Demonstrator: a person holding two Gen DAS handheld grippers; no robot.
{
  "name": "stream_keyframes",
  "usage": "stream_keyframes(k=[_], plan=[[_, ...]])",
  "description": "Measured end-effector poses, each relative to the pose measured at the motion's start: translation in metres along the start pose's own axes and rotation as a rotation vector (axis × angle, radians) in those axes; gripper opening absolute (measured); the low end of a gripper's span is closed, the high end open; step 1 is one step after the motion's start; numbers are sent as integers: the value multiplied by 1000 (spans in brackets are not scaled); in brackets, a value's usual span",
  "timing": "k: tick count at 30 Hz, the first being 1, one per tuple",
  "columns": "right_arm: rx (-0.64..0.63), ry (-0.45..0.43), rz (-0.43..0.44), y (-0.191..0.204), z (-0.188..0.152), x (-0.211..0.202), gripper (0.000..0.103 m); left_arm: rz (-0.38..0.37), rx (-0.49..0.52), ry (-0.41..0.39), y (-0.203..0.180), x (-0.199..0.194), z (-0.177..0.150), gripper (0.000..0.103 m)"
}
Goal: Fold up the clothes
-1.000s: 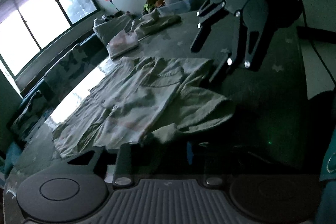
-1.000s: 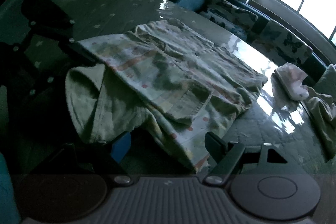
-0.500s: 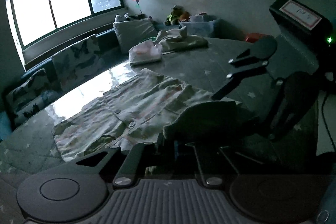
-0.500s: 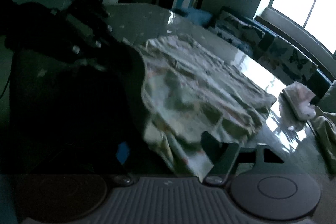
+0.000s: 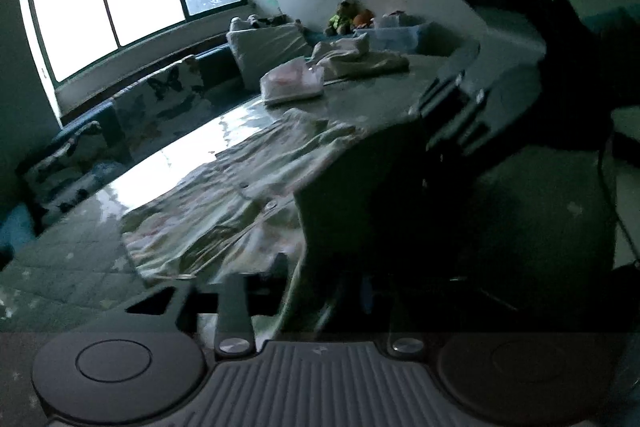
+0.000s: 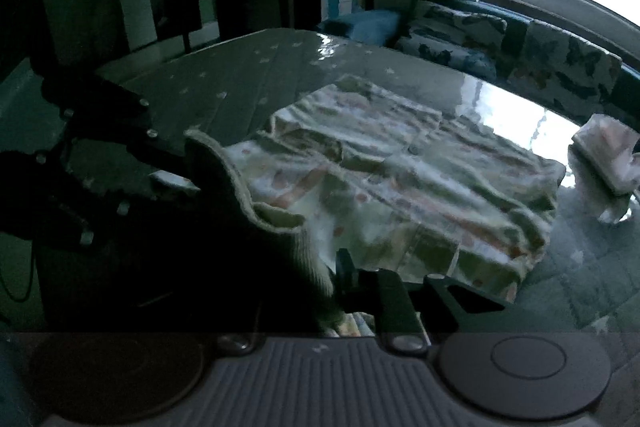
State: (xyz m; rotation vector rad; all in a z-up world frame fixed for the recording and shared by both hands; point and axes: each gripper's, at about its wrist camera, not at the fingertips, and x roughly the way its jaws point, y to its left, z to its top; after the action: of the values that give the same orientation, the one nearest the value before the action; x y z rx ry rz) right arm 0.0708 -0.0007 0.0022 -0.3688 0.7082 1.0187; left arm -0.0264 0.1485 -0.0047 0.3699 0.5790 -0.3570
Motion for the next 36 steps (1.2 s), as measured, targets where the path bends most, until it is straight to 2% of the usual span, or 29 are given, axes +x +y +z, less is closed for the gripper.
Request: stream_keyframes(k=[6,8,10,13,20,24,32,36], plan=[[4,-21,-17,-2,7,-4,14,65,62,40,-2,8,-11,42],[-1,-24,-25,-1,7,-4,13,78,82,53,-2,12,-14,31],[-9,-29,-31,1,5,-5,10,85,88,61,0,14,-16,13],[-20,-43,-35,6,2,-7,7,83,67,55,3,11,-16,9],[-34,-85,-27,14,-2,-32,6,46,36,13,2,-16,-7,7],[-57,-89,-8,23,-4,-54,6,1,12,-4,-5,-38,-5,6],[-114,-108,38,45,6,-100,5,-94,-35,-60,-17,-103,3,6],[-143,-118,61,55,11,-123,5,-91,-36,-95,-16,-116,8,6]])
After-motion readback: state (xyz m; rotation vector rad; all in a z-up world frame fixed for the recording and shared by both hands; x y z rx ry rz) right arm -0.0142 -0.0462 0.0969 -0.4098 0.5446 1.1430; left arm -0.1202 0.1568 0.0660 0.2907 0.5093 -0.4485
